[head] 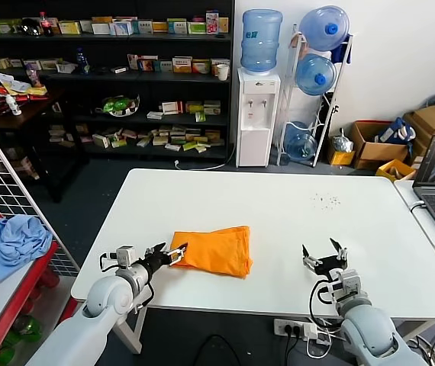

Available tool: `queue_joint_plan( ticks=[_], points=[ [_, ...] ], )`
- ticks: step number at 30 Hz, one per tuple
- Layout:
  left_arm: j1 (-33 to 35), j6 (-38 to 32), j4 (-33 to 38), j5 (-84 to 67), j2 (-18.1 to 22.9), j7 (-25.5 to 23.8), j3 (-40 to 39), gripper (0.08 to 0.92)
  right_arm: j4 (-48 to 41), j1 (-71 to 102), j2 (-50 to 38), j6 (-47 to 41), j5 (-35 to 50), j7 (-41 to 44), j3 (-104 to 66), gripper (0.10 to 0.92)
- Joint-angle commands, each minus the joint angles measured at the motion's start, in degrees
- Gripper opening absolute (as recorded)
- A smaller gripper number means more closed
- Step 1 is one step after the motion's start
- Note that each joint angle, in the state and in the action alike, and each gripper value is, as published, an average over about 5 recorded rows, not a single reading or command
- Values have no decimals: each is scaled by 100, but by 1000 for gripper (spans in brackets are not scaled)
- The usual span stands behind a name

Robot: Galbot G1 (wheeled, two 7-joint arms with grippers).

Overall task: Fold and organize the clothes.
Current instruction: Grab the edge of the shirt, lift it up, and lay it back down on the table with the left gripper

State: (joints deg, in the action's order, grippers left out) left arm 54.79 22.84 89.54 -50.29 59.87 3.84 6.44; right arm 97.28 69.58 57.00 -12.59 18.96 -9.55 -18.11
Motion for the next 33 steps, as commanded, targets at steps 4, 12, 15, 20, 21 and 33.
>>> queue_joint_plan(
  ticks=[4, 12, 15, 20, 21, 33],
  points=[
    [-160, 121, -354, 63, 57, -234, -14, 823, 49, -48, -23, -27, 30, -18, 13, 823],
    [-123, 104, -259, 83, 63, -260, -44, 707, 87, -57, -11, -36, 26, -39, 27, 823],
    [-95, 102, -241, 92, 77, -258, -57, 620, 115, -54, -25, -50, 29, -63, 31, 823],
    [-72, 87, -240, 111, 102, -256, -80, 473, 200, -44, -78, -89, 38, -102, 30, 823],
    [-67, 76, -232, 123, 109, -257, -83, 447, 212, -42, -85, -93, 38, -107, 29, 823],
    [129, -132, 61, 231, -88, -33, 109, 137, 273, -100, -46, -102, 31, -130, 100, 823]
  ],
)
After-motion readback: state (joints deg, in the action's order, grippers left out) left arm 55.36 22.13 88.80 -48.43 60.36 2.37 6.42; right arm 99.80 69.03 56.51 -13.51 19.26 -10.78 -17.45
